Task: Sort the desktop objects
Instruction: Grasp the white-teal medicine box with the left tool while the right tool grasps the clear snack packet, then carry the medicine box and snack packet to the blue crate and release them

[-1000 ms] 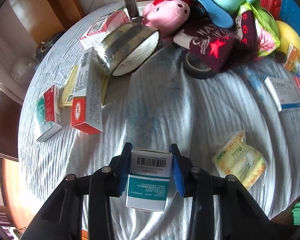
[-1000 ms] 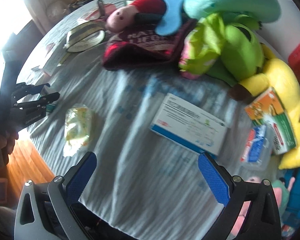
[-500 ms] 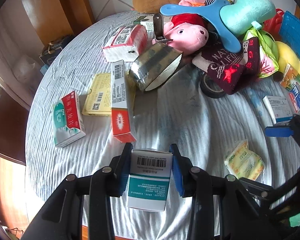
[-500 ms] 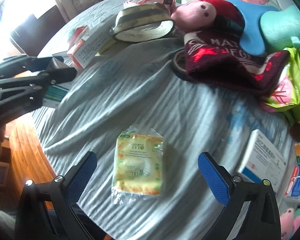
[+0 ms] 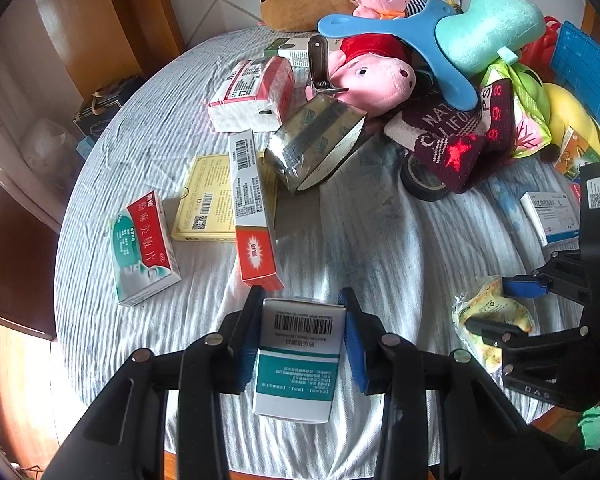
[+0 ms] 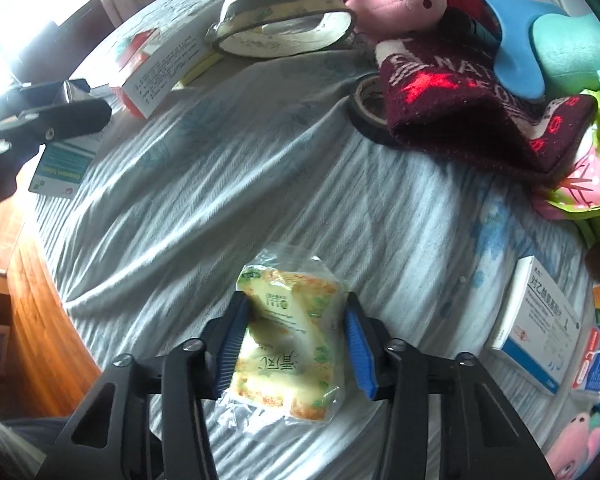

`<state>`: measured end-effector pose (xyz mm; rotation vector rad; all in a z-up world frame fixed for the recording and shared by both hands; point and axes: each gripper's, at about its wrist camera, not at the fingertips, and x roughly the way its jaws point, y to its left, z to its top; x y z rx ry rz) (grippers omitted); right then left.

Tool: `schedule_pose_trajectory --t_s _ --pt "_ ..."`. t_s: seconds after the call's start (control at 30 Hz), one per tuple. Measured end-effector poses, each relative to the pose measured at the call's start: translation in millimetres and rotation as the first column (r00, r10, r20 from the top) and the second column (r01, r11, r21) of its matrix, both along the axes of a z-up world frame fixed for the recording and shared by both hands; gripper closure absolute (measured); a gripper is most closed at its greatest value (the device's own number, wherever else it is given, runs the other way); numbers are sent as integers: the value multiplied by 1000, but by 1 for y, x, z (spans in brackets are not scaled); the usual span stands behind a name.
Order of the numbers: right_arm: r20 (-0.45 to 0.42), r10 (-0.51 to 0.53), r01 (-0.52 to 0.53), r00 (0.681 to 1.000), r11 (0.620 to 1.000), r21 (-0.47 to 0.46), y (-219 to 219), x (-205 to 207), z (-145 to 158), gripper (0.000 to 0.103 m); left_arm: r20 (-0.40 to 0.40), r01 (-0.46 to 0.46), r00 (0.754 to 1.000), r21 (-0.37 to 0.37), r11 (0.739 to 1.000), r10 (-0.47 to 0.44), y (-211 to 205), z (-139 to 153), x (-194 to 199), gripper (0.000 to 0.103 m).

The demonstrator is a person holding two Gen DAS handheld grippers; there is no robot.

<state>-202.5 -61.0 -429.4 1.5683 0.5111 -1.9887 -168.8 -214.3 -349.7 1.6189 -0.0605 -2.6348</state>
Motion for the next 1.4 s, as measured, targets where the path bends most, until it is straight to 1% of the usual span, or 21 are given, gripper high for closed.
schedule_pose_trajectory --t_s 0.2,0.37,0.5,0.6,0.67,0.73,0.9,1.13,1.2,1.3,1.4 --pt "-22 -6 6 1000 1000 -15 6 -5 15 78 -25 11 1000 -1 1000 -11 4 17 -4 67" --pt "-71 -26 24 997 999 -30 19 -10 39 80 -62 28 998 7 1000 -27 13 40 -10 66" --pt "-118 -61 57 991 998 -35 38 -17 62 80 -89 49 995 23 999 -47 24 60 -16 67" --pt "-155 -95 90 983 995 -40 60 -12 89 80 -115 76 991 19 997 -74 40 77 -21 66" --pt "-184 -127 119 975 991 -52 68 -14 107 80 -133 89 987 17 996 -86 51 88 -25 67" --pt "-215 -156 145 964 987 -65 86 -18 130 80 -154 97 984 18 995 -93 65 103 -28 67" --pt "-288 -213 189 934 976 -111 132 -23 185 80 -223 115 968 -4 993 -113 114 144 -33 66" --pt "-389 -259 206 884 963 -173 222 -11 268 80 -297 134 946 -13 991 -132 204 202 -37 66" --pt "-407 -272 212 872 959 -186 246 -8 284 80 -317 145 938 -9 989 -140 231 216 -39 66" --pt "-442 -304 231 844 949 -212 287 -3 310 80 -346 161 926 -2 987 -152 271 239 -41 66" --pt "-465 -344 260 816 936 -237 325 3 330 80 -376 184 911 -1 983 -170 312 261 -44 66"
